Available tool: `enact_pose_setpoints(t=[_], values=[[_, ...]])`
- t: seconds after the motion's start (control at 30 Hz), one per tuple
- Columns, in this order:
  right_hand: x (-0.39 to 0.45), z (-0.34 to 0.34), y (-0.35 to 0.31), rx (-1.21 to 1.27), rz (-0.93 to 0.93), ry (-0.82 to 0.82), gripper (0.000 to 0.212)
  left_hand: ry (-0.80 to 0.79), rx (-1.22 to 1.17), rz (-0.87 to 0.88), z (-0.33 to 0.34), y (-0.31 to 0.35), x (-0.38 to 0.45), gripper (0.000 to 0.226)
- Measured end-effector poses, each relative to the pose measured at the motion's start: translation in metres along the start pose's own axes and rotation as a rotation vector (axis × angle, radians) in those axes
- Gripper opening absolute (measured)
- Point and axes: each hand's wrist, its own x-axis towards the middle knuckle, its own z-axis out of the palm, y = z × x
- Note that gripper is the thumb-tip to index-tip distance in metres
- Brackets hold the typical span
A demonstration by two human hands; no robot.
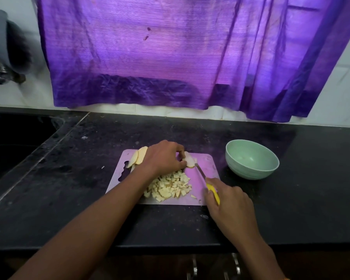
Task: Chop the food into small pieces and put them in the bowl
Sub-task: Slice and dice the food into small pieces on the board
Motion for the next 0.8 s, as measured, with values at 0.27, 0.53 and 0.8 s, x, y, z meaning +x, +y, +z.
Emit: enact_pose_setpoints(t=[0.27, 0.53, 0.8], values=[[-0.005, -0.011, -0.005, 0.103, 0.041, 0.057, 0.045, -0.004, -0.04, 0.001, 0.0, -0.003, 0.001, 0.023], [0.056, 0.015, -0.02, 0.159, 0.036, 0.068, 0.044, 0.005, -0.034, 0.027, 0.001, -0.004, 0.002, 0.025], [0.063, 0.027, -0.007, 0.112, 0.057, 0.077, 0.045, 0.007, -0.017, 0.043, 0.003, -0.005, 0.004, 0.027]])
